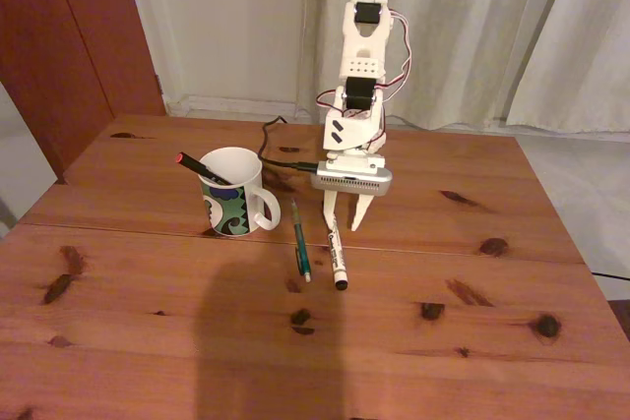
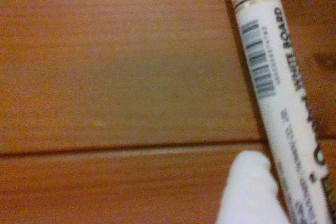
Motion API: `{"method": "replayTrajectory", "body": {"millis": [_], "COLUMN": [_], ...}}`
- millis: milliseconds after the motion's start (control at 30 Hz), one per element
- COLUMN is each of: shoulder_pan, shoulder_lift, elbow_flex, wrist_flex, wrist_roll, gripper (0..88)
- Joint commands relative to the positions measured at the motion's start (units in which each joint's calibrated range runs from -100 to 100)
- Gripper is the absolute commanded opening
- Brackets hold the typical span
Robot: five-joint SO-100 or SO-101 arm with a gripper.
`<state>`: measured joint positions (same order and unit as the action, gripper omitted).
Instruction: Clean up the desk and place the pens and markers into the cup
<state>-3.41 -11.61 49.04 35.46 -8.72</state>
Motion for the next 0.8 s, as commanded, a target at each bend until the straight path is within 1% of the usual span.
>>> {"method": "replayTrajectory", "body": {"millis": [0,167,433,567,667,767], "shoulder_pan": [-0.4,-0.3,0.1,0.1,0.6,1.4], "shoulder_lift": [-0.1,-0.1,0.0,2.3,4.6,6.8], "elbow_flex": [1.9,4.5,3.7,3.7,3.3,0.6], "wrist_flex": [-1.1,-1.1,-0.8,-0.8,-1.1,-0.4], "wrist_roll": [0.1,0.2,0.3,0.3,1.3,1.5], "gripper": [13.0,13.0,13.0,13.0,13.0,13.0]}}
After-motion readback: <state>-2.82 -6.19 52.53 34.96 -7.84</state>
